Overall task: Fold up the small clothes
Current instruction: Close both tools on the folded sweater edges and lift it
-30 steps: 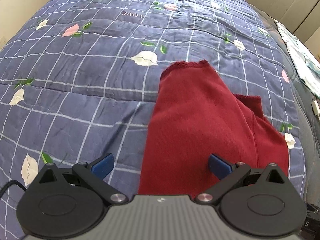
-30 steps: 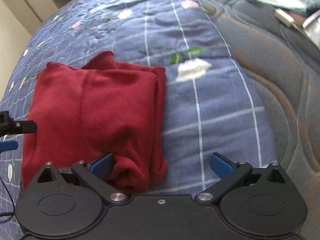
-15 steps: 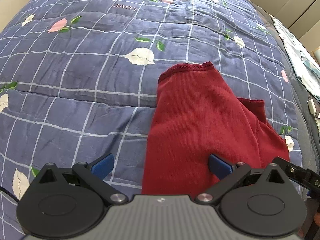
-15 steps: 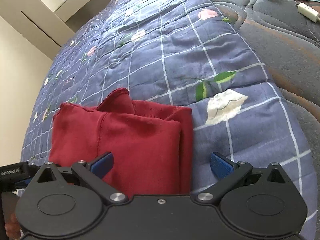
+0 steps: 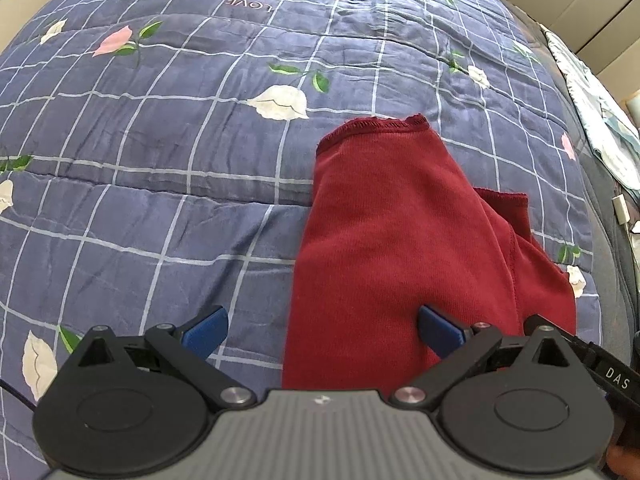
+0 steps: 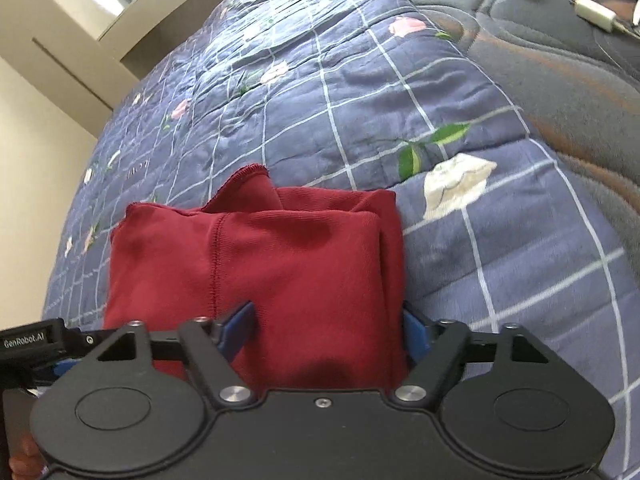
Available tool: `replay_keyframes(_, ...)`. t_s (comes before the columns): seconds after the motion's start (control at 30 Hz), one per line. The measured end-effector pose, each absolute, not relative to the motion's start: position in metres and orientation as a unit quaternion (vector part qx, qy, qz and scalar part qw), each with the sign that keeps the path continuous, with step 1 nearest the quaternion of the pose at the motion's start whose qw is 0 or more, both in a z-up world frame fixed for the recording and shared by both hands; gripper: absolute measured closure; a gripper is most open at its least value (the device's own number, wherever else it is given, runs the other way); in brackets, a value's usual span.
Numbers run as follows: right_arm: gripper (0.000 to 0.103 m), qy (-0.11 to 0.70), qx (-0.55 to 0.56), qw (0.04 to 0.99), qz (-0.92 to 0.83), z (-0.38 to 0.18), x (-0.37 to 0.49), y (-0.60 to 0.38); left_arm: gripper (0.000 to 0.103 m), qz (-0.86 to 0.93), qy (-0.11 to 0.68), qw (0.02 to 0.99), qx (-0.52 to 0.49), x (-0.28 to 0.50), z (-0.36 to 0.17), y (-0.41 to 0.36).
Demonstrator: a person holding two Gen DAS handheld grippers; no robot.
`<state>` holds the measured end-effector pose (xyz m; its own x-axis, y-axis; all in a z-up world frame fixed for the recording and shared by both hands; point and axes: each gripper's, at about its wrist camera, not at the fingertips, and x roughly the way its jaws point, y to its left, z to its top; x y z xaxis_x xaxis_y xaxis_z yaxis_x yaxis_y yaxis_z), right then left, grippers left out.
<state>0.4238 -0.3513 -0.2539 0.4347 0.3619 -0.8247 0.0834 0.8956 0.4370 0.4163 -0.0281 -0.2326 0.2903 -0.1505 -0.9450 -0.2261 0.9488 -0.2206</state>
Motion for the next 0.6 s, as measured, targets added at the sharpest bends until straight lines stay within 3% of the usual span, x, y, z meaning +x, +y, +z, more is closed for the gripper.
replay_keyframes(0.27,0.047,0.517,0.247,0.817,0.070,-0.257,0.418,-0.357,0.006,0.011,0.608,0.778,-0.161,0.415,-0.231,-0.031)
replay_keyframes(0.33,0.059,0.512,0.249,0.819,0.071,-0.256,0.416,-0.356,0.013,0.004,0.606,0.776,-0.177,0.414,-0.230,-0.029)
replay_keyframes(0.4,0.071,0.506,0.248,0.823,0.076,-0.253,0.414,-0.353,0.032,-0.014,0.601,0.773,-0.202,0.412,-0.231,-0.026)
replay_keyframes(0.43,0.077,0.502,0.244,0.826,0.078,-0.251,0.412,-0.351,0.033,-0.018,0.599,0.772,-0.211,0.412,-0.230,-0.025)
replay_keyframes(0.6,0.085,0.477,0.220,0.846,0.091,-0.227,0.406,-0.340,0.074,-0.025,0.586,0.786,-0.196,0.406,-0.220,-0.029)
